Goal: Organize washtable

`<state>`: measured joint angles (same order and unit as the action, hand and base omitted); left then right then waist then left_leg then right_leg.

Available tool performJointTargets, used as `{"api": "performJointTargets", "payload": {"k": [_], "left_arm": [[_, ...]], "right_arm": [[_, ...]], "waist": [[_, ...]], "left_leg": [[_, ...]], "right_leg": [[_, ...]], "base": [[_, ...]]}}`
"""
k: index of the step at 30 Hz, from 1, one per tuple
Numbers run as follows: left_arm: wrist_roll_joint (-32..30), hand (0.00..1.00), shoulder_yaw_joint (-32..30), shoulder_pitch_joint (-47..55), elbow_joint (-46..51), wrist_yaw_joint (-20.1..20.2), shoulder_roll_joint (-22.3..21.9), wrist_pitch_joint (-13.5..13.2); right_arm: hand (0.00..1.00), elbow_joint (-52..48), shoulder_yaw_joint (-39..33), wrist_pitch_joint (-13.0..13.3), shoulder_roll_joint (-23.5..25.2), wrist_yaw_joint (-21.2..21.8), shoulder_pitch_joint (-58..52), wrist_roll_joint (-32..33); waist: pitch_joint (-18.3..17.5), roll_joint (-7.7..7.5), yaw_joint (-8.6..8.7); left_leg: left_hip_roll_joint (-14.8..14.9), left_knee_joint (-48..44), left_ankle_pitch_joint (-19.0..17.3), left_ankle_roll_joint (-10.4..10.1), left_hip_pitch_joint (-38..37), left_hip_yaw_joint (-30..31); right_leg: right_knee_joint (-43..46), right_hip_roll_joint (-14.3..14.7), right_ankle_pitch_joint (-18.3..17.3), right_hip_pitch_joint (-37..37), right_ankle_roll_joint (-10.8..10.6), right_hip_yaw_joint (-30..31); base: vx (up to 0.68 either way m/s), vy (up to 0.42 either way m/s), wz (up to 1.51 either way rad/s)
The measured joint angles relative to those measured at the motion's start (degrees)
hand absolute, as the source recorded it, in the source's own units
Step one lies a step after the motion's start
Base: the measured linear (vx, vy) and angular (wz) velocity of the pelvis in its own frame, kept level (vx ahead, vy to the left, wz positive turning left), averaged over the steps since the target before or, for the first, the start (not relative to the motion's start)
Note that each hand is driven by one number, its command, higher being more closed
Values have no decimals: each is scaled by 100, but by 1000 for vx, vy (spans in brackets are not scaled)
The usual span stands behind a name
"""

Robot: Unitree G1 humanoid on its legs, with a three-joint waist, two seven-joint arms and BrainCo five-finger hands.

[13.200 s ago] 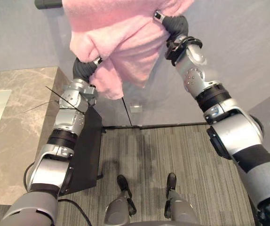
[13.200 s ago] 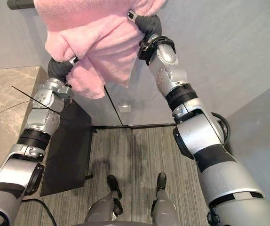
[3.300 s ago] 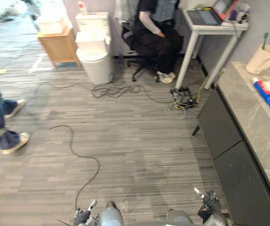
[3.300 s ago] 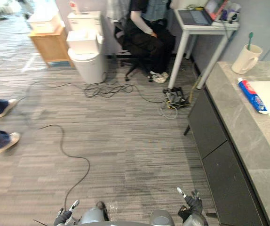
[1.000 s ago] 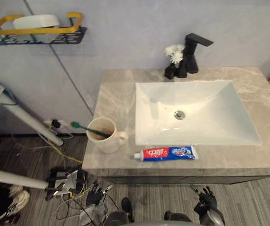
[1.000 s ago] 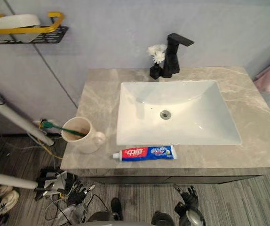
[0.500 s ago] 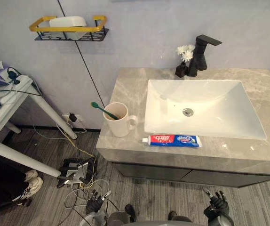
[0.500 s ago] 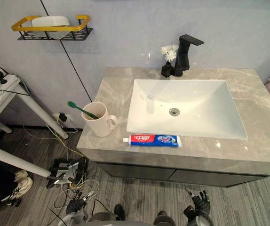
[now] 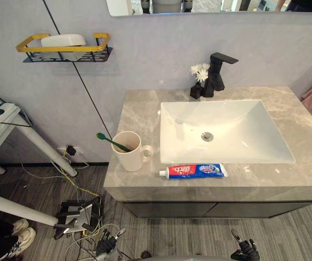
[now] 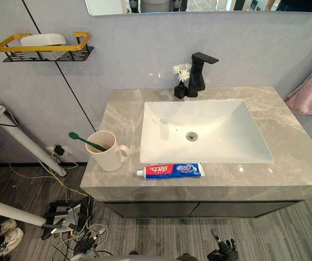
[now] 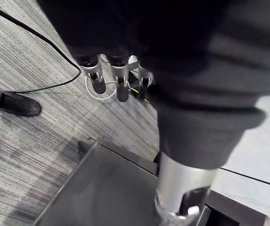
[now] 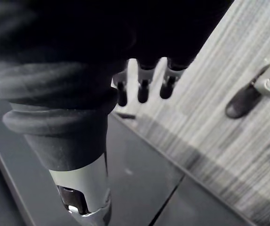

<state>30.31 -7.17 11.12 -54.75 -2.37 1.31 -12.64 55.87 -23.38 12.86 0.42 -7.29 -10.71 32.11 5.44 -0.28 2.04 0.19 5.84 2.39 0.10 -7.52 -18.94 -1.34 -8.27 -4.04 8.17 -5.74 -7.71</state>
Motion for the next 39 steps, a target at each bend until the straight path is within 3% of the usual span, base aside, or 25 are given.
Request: {"api": "performJointTargets", "payload": {"k": [11,15,19,24,36,39], "left_arm": [[-22,0,75,-166,-458,103,70,59],[-26,0,75,-253,-555,101,106,98],[-75,0,50,-262,-539,101,124,99],[-98,0,52,-223,-527,122,161,110],[-249,0,72,-57,-529,252,234,117],[-257,0,71,-25,-527,278,236,116]], "right_arm": [[0,261,-981,-95,-605,7,-108,0],[0,-428,-1249,-99,-606,-24,-127,1],[0,-2273,-1743,-69,-646,-137,-300,-74],[0,-3719,-2418,94,-1283,-453,-149,-480],[0,-5132,-3114,256,-2635,-777,253,-1376],[0,-5324,-3078,342,-3242,-767,428,-1370]], "waist": [[-1,16,12],[2,-4,20],[-11,-27,33],[-79,-101,69],[-273,-208,349],[-335,-227,349]], "left_leg": [[11,-2,-1,0,-41,28],[15,-3,-5,-5,-39,1],[17,-34,-18,-20,-8,-31],[47,-43,-27,-34,81,-151],[34,-41,-31,-40,121,-149],[1,-40,-29,-36,151,-107]], "right_leg": [[-81,-25,42,67,-39,-35],[-88,-26,46,49,-46,-7],[-86,-28,50,-5,-52,38],[-78,3,96,-161,-55,171],[-50,-10,105,-254,-64,217],[-43,-40,108,-276,-71,194]], "base": [[0,0,0],[0,0,-2],[0,0,-5],[15,-16,-12],[-6,-14,-3],[-10,-5,2]]}}
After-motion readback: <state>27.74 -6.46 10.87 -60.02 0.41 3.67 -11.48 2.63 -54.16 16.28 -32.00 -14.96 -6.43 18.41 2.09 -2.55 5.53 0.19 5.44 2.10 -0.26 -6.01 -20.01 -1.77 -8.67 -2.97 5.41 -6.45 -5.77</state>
